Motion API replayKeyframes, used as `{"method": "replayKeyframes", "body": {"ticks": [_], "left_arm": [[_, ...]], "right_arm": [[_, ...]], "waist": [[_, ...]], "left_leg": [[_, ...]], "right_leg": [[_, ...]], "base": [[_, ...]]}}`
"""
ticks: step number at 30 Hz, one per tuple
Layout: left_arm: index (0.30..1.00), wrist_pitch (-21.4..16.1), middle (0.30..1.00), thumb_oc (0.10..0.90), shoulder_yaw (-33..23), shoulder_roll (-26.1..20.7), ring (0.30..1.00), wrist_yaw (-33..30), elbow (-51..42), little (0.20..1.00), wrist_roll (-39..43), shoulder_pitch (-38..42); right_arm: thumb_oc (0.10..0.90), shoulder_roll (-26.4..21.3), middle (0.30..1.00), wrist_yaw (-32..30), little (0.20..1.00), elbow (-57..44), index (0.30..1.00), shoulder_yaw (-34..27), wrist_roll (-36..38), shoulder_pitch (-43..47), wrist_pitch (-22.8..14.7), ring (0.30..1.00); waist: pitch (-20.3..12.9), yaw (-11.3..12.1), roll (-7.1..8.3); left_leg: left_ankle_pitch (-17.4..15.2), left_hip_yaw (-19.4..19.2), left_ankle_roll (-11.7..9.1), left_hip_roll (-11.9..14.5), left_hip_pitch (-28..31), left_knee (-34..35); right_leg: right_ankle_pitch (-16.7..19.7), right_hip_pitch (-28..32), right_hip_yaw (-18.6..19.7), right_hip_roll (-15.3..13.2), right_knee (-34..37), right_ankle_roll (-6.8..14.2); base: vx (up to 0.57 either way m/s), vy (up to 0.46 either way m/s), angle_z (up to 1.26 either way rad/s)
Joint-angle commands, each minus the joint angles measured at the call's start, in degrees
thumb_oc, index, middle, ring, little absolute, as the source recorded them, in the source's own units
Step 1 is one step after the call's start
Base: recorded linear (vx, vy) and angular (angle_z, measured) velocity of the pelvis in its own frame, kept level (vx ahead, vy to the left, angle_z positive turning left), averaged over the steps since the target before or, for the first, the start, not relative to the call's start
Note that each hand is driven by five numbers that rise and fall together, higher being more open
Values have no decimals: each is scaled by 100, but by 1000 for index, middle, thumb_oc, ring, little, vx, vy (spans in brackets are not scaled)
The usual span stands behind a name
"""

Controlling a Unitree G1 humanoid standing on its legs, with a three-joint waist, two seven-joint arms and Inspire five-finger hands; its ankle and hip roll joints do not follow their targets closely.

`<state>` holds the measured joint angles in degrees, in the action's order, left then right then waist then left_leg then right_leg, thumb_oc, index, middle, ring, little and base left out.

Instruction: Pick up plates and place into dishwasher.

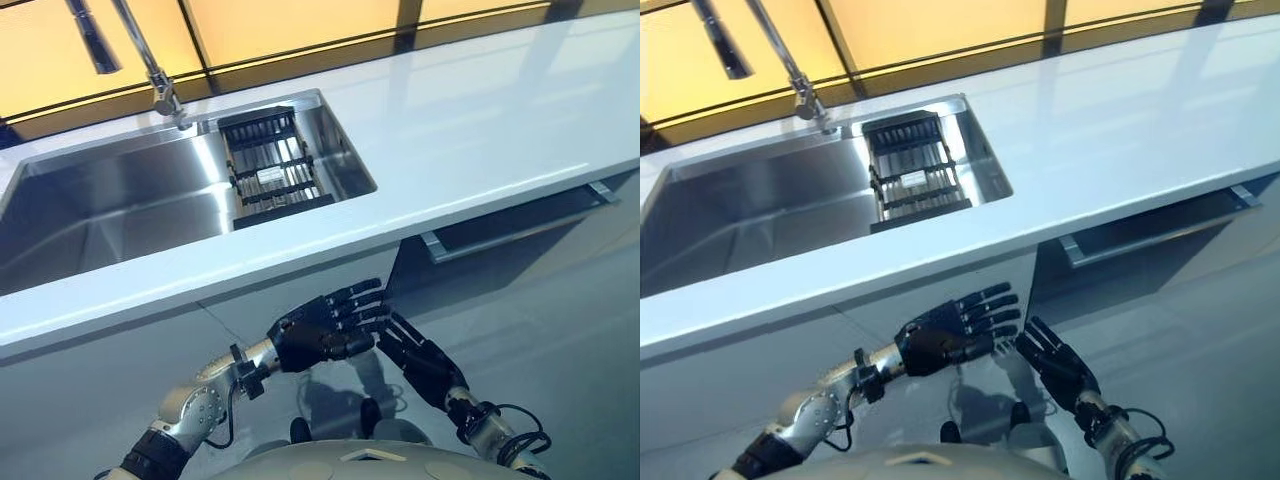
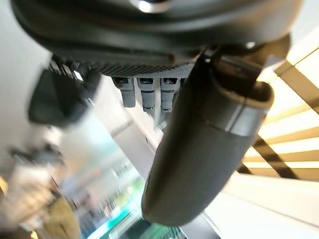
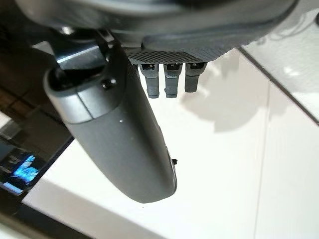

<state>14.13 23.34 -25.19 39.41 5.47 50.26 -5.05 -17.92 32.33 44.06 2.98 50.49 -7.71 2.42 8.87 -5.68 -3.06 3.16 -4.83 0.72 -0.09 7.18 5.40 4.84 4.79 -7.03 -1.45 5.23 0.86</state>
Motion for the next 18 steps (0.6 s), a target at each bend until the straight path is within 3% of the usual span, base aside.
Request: {"method": "replayKeyframes", "body": {"ticks": [1, 4, 7, 12, 14, 16, 17, 18], "left_arm": [[900, -716, 900, 800, -223, 70, 900, 1100, 126, 900, -698, 325], [900, -843, 900, 800, -193, 17, 900, 1475, 576, 900, -1059, 338], [900, -1081, 900, 800, -209, 41, 900, 1451, 1161, 900, -1346, 366], [900, -1617, 900, 800, -596, 365, 900, 1480, 2707, 900, -1590, 283], [900, -2058, 900, 800, -761, 530, 900, 1414, 3468, 900, -1950, 245], [900, -2139, 900, 800, -783, 571, 900, 1319, 3675, 900, -2011, 245], [900, -2482, 900, 800, -951, 738, 900, 1233, 4414, 900, -2377, 306], [900, -2497, 900, 800, -953, 745, 900, 1216, 4445, 900, -2393, 314]], "right_arm": [[800, -105, 900, 599, 900, 342, 900, -287, -105, 554, -91, 900], [800, -122, 900, 724, 900, 683, 900, -330, -350, 604, -11, 900], [800, -131, 900, 838, 900, 954, 900, -338, -585, 654, 66, 900], [800, -14, 900, 908, 900, 1449, 900, -363, -993, 700, 190, 900], [800, 77, 900, 887, 900, 1689, 900, -347, -1265, 757, 292, 900], [800, 114, 900, 861, 900, 1741, 900, -302, -1343, 779, 330, 900], [800, 234, 900, 715, 900, 1954, 900, -230, -1337, 857, 433, 900], [800, 239, 900, 703, 900, 1964, 900, -229, -1331, 862, 439, 900]], "waist": [[-46, 40, 100], [-67, 71, 98], [-90, 102, 102], [-137, 217, 152], [-159, 289, 172], [-159, 311, 176], [-205, 390, 195], [-204, 390, 195]], "left_leg": [[-739, -45, 240, -262, 124, -186], [-721, -2, 233, -264, 107, -185], [-704, 36, 224, -271, 103, -163], [-657, 128, 198, -300, 46, -134], [-637, 172, 179, -310, 23, -118], [-623, 188, 175, -316, 16, -113], [-610, 240, 160, -328, -4, -100], [-609, 244, 159, -328, -5, -99]], "right_leg": [[-727, -28, 180, 205, -582, 345], [-726, -28, 164, 209, -576, 351], [-719, -27, 131, 215, -561, 357], [-695, -24, 60, 225, -498, 357], [-695, -14, 3, 224, -467, 350], [-693, -11, -24, 226, -459, 346], [-710, 15, -104, 217, -420, 337], [-712, 17, -110, 216, -419, 337]], "base": [[23, 2, 10], [19, 10, 10], [0, 0, 0], [2, 0, 2], [1, -9, 12], [8, -8, 12], [12, -10, 9], [23, -12, 10]]}}
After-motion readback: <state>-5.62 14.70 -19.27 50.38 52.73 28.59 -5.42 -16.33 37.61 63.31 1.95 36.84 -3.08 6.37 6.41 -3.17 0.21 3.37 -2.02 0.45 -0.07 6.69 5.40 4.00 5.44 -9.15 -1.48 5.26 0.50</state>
